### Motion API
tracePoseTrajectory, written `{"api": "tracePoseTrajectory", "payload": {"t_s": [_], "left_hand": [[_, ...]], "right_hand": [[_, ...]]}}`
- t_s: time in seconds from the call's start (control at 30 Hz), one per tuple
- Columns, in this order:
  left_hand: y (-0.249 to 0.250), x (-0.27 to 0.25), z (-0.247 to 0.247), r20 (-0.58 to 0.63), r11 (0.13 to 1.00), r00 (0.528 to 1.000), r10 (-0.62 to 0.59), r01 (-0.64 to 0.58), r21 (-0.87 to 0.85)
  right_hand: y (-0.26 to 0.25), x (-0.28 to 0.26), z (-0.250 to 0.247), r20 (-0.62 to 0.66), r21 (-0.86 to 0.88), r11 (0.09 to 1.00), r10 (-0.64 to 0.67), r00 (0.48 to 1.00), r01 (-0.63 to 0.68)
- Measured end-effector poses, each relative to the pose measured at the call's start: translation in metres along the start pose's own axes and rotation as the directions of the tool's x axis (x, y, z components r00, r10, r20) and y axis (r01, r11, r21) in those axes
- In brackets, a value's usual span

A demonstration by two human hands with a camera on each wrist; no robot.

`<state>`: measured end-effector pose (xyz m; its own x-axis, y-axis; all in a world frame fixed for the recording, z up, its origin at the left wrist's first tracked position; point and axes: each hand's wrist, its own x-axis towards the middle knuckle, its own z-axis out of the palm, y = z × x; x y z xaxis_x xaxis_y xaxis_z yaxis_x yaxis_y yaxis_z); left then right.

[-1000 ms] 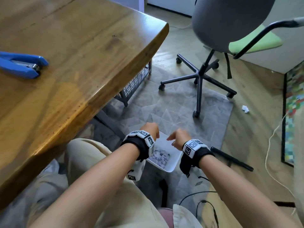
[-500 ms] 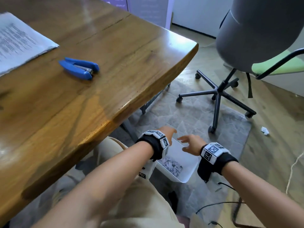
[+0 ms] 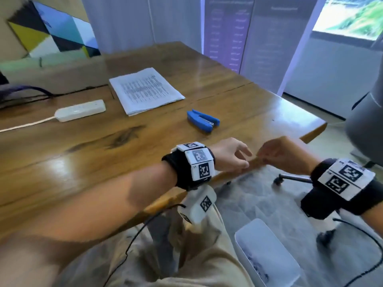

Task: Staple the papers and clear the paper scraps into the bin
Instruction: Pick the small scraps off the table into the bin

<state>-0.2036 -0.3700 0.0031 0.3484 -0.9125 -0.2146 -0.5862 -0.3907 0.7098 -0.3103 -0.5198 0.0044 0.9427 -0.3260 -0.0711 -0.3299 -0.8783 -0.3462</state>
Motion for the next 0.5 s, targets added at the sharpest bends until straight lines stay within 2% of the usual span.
{"api": "tracePoseTrajectory", "payload": {"t_s": [0.1, 0.17, 0.23, 0.33, 0.4, 0.5], "left_hand": [[-0.023, -0.041, -0.043, -0.081, 0.984, 0.995, -0.056, 0.069, 0.162], [-0.049, -0.069, -0.061, -0.096, 0.936, 0.988, -0.123, 0.148, 0.319], [-0.08, -0.099, -0.073, -0.056, 0.856, 0.969, -0.24, 0.238, 0.458], [-0.124, -0.151, -0.082, -0.052, 0.741, 0.879, -0.474, 0.43, 0.516], [-0.142, -0.186, -0.089, -0.058, 0.675, 0.808, -0.587, 0.528, 0.516], [-0.172, -0.229, -0.103, -0.125, 0.591, 0.713, -0.69, 0.655, 0.472]], "right_hand": [[-0.033, 0.021, 0.006, 0.03, 0.074, 0.99, -0.124, 0.992, 0.121], [-0.054, 0.034, 0.018, 0.081, -0.022, 0.979, -0.199, 0.977, 0.202], [-0.078, 0.042, 0.029, 0.209, -0.14, 0.957, -0.222, 0.952, 0.254], [-0.107, 0.049, 0.041, 0.428, -0.313, 0.882, -0.202, 0.881, 0.353], [-0.115, 0.063, 0.048, 0.481, -0.405, 0.807, -0.213, 0.85, 0.431], [-0.126, 0.092, 0.056, 0.428, -0.305, 0.901, -0.16, 0.889, 0.309]]}}
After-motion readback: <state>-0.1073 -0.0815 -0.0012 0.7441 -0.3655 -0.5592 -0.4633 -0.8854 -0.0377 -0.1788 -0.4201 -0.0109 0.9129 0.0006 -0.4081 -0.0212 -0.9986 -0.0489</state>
